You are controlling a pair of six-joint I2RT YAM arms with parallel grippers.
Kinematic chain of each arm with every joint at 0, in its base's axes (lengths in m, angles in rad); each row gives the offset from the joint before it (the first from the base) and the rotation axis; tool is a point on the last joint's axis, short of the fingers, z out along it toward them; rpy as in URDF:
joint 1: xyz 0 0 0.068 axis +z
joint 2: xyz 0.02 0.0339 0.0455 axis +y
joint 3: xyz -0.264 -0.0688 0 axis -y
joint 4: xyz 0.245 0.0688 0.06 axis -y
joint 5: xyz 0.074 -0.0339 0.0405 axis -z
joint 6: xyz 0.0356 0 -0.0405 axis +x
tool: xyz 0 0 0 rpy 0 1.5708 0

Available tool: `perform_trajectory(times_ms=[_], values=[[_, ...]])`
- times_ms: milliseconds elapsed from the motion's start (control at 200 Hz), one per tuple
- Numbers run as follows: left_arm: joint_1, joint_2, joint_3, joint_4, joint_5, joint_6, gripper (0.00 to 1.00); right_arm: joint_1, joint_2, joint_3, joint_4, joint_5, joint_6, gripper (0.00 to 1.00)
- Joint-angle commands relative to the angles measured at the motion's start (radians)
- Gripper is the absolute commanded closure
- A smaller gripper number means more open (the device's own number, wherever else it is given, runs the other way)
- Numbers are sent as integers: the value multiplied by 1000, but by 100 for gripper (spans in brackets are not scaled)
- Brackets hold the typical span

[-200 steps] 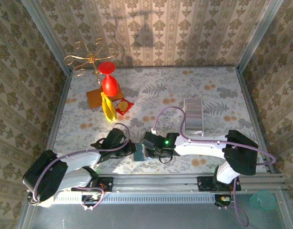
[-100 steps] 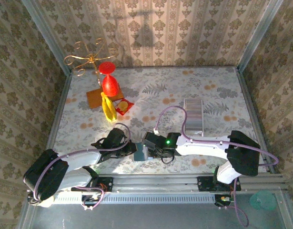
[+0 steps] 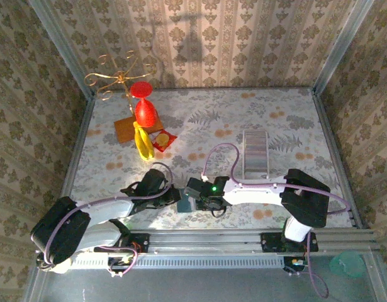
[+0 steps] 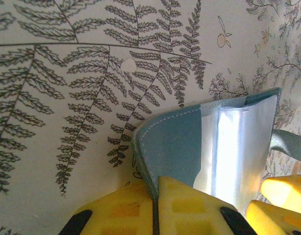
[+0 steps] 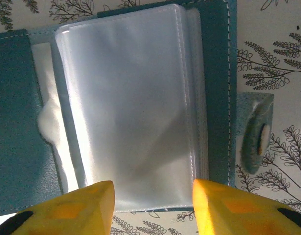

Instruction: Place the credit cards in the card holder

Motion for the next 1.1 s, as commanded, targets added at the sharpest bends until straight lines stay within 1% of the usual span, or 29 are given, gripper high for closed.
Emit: perform_trajectory(times_ms=[0, 385, 795, 920, 1095], values=[[-14, 5, 0, -71, -9, 11, 92, -7, 27, -4, 40, -17, 1, 53], [-15, 3, -7, -71, -6, 9, 92, -19, 57, -28, 182, -98, 1, 46], [-14, 18, -27, -26, -7, -13, 91, -19, 38, -16, 367, -169, -30, 45], [-6, 16, -38, -5, -3, -26, 90, -19, 23, -37, 428, -180, -26, 45], [7, 8, -54, 17, 0, -43, 89, -19, 10, -60, 449, -182, -9, 46]])
